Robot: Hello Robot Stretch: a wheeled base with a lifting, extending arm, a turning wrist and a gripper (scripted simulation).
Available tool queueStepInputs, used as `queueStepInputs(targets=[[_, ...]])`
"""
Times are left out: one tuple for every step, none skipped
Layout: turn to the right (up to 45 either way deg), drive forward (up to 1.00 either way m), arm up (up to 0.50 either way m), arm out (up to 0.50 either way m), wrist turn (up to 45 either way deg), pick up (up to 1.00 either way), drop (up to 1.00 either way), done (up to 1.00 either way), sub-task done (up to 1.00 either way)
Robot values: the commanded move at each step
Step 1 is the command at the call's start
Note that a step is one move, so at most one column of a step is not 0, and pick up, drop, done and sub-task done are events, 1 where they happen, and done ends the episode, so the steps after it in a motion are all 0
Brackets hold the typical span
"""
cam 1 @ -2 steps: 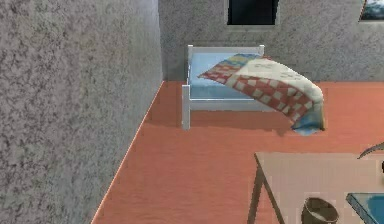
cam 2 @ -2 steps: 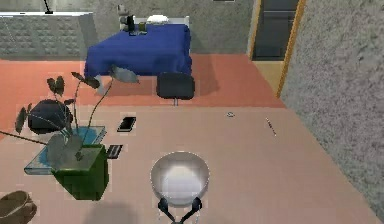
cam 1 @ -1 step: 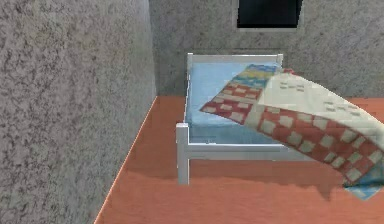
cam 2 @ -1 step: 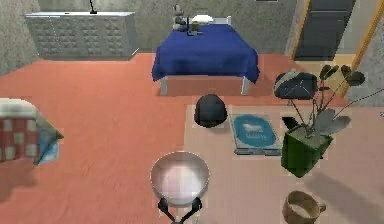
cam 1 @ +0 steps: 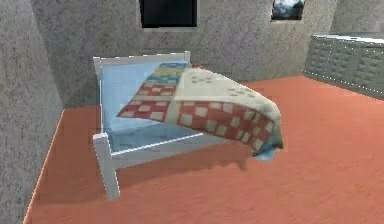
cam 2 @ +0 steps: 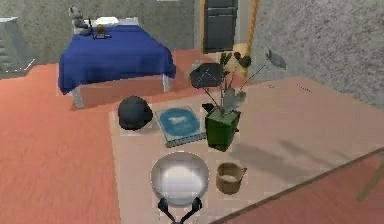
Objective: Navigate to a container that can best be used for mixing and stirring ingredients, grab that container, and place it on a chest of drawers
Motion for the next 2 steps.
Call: queueStepInputs(targets=[[0.0, 0.1, 0.0, 0.0, 0.0, 0.0, 0.0, 0.0, 0.0], [-3.0, 0.0, 0.0, 0.0, 0.0, 0.0, 0.0, 0.0, 0.0]])
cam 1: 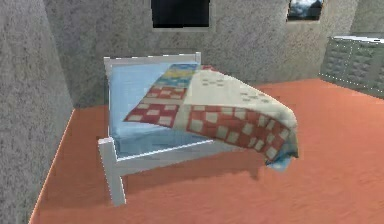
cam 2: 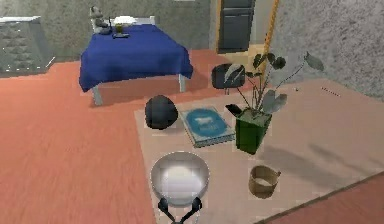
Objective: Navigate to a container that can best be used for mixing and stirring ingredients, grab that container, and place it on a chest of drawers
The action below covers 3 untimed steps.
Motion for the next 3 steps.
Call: queueStepInputs(targets=[[0.0, 0.45, 0.0, 0.0, 0.0, 0.0, 0.0, 0.0, 0.0], [45.0, 0.0, 0.0, 0.0, 0.0, 0.0, 0.0, 0.0, 0.0], [24.0, 0.0, 0.0, 0.0, 0.0, 0.0, 0.0, 0.0, 0.0]])
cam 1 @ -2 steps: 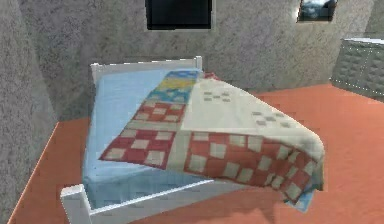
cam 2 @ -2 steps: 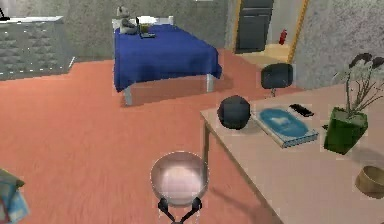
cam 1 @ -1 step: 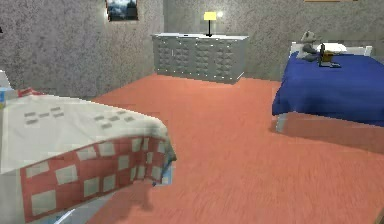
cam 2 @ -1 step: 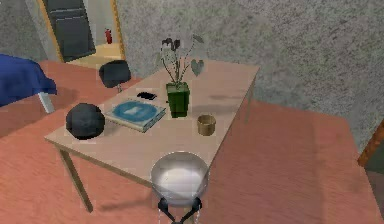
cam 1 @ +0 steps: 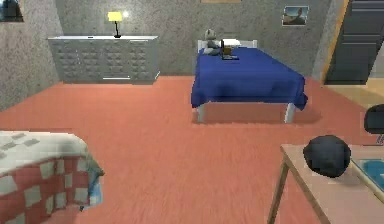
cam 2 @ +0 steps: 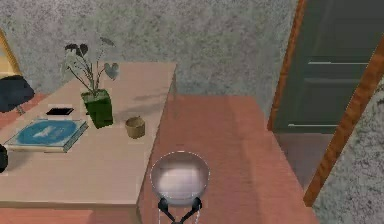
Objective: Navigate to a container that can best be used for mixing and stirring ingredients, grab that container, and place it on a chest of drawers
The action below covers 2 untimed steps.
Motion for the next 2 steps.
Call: queueStepInputs(targets=[[0.0, 1.0, 0.0, 0.0, 0.0, 0.0, 0.0, 0.0, 0.0], [0.0, 0.75, 0.0, 0.0, 0.0, 0.0, 0.0, 0.0, 0.0]])
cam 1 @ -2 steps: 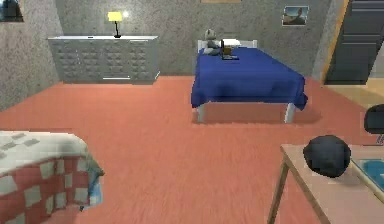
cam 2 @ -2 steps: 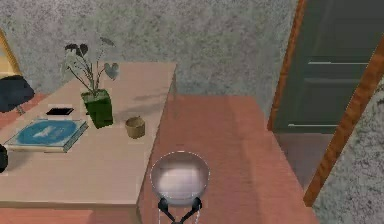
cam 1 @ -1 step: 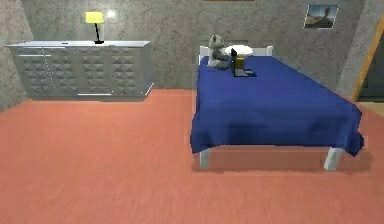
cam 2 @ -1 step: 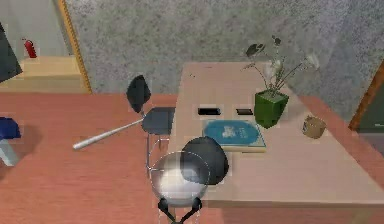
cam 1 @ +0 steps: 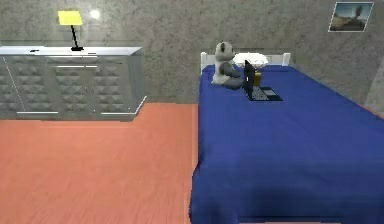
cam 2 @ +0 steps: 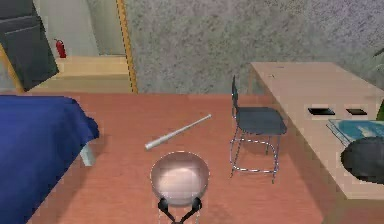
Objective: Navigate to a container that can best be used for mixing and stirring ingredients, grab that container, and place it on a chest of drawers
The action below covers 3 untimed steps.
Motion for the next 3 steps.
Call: queueStepInputs(targets=[[-39.0, 0.0, 0.0, 0.0, 0.0, 0.0, 0.0, 0.0, 0.0], [0.0, 1.0, 0.0, 0.0, 0.0, 0.0, 0.0, 0.0, 0.0], [-3.0, 0.0, 0.0, 0.0, 0.0, 0.0, 0.0, 0.0, 0.0]])
